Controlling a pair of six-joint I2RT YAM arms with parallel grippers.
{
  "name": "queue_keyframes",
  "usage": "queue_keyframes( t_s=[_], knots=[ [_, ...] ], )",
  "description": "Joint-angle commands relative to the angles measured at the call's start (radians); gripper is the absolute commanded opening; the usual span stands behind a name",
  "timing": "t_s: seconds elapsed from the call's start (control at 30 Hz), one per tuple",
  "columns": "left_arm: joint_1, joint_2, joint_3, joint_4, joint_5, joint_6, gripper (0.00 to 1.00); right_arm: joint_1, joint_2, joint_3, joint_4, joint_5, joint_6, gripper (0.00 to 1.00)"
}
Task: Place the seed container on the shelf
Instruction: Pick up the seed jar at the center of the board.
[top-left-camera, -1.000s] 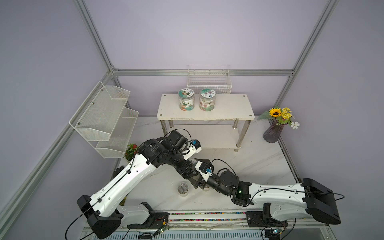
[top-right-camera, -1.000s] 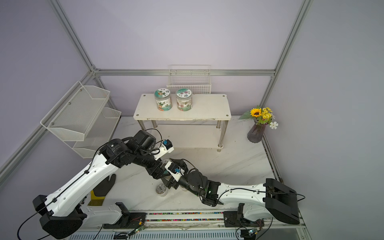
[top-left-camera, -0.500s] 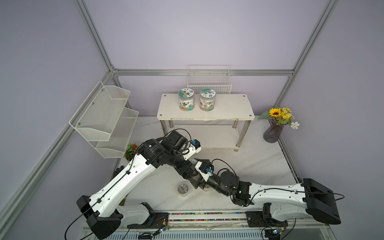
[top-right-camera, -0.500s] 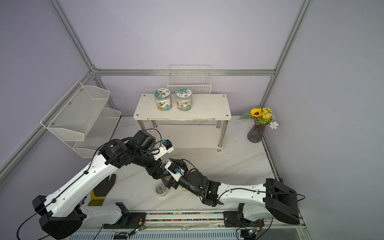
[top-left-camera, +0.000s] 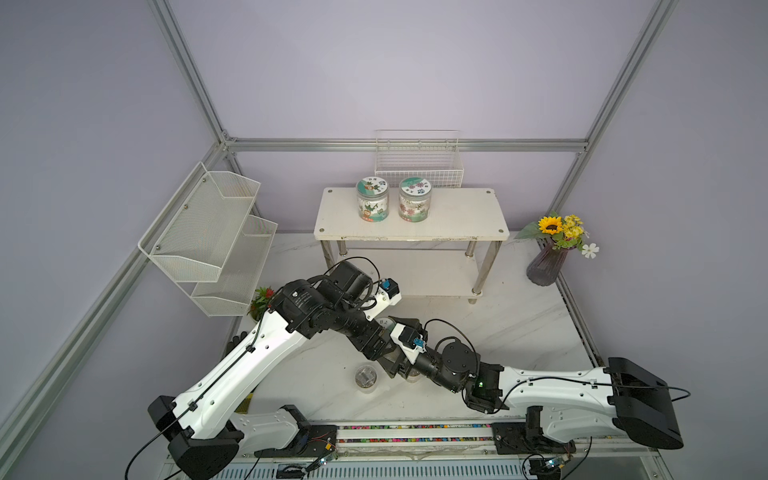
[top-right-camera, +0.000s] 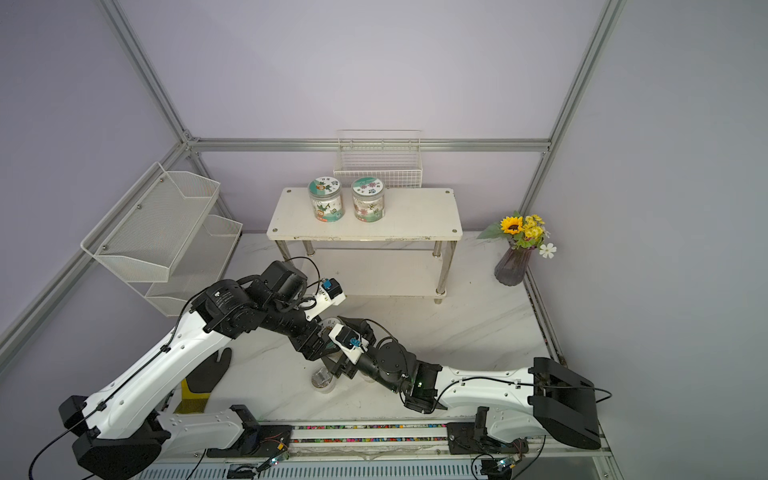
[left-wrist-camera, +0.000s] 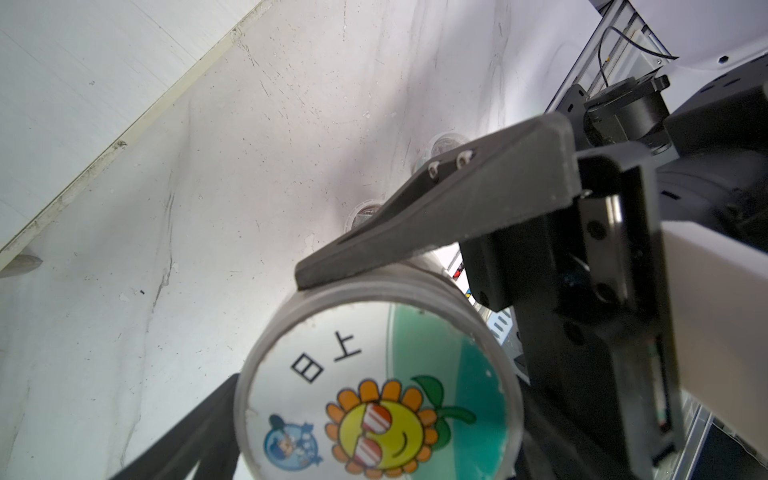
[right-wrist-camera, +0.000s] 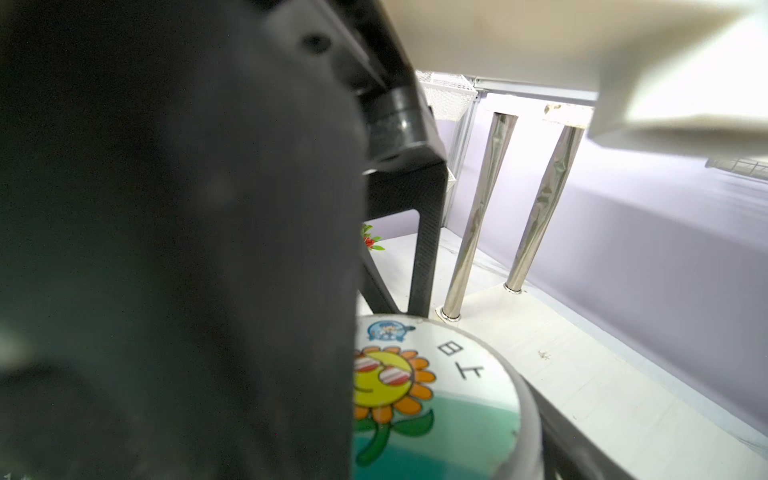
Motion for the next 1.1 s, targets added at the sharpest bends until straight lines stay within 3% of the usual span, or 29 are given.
queue_keyframes(
  t_s=[0.0, 1.07],
  knots=[
    [-0.013, -0.041, 0.029, 0.047, 0.072, 0.011, 0.94, -0.001, -0.012, -0.006, -0.003, 0.011, -0.021, 0.54],
    [-0.012, -0.07, 0.017, 0.043, 0.022, 0.005, 1.0, -0.003, -0.084, -0.043, 0.056, -0.005, -0.071, 0.53]
  ],
)
